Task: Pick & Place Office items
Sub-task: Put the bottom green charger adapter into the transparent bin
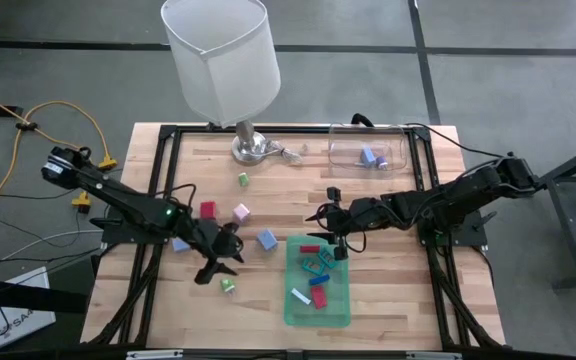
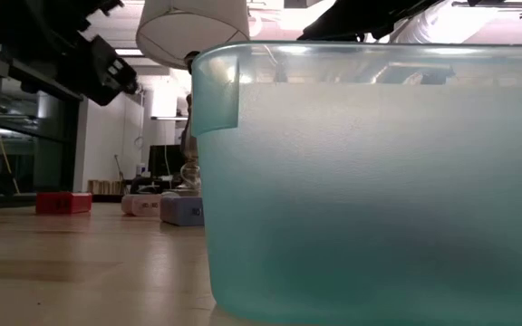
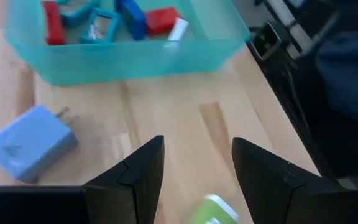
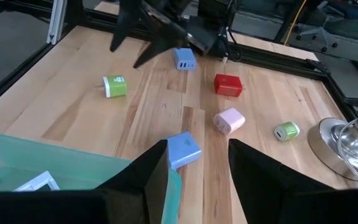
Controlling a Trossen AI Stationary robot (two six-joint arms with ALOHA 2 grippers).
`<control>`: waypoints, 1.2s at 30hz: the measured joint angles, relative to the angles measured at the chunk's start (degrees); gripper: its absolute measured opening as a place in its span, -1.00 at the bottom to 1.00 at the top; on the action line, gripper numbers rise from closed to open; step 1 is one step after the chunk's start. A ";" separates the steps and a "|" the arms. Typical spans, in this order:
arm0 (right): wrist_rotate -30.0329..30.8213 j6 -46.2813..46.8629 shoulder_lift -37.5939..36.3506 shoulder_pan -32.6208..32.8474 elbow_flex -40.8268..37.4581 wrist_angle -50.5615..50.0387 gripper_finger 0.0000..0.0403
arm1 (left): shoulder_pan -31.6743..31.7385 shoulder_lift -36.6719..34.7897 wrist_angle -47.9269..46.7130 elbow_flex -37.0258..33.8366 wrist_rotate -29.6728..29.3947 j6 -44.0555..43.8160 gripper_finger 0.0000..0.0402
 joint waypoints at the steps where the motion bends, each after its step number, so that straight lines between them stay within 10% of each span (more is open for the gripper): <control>1: 0.00 0.01 0.00 0.00 0.00 0.01 -0.24 | -0.34 0.00 -1.18 0.50 0.34 0.41 -0.08; 17: 0.15 8.31 -0.01 -0.01 0.00 0.02 -0.24 | -6.19 0.85 -23.18 6.30 -5.89 22.37 -0.08; 36: 0.17 10.38 -0.02 0.00 0.02 0.08 -0.24 | -12.35 11.12 -17.34 6.30 -8.62 22.68 -0.08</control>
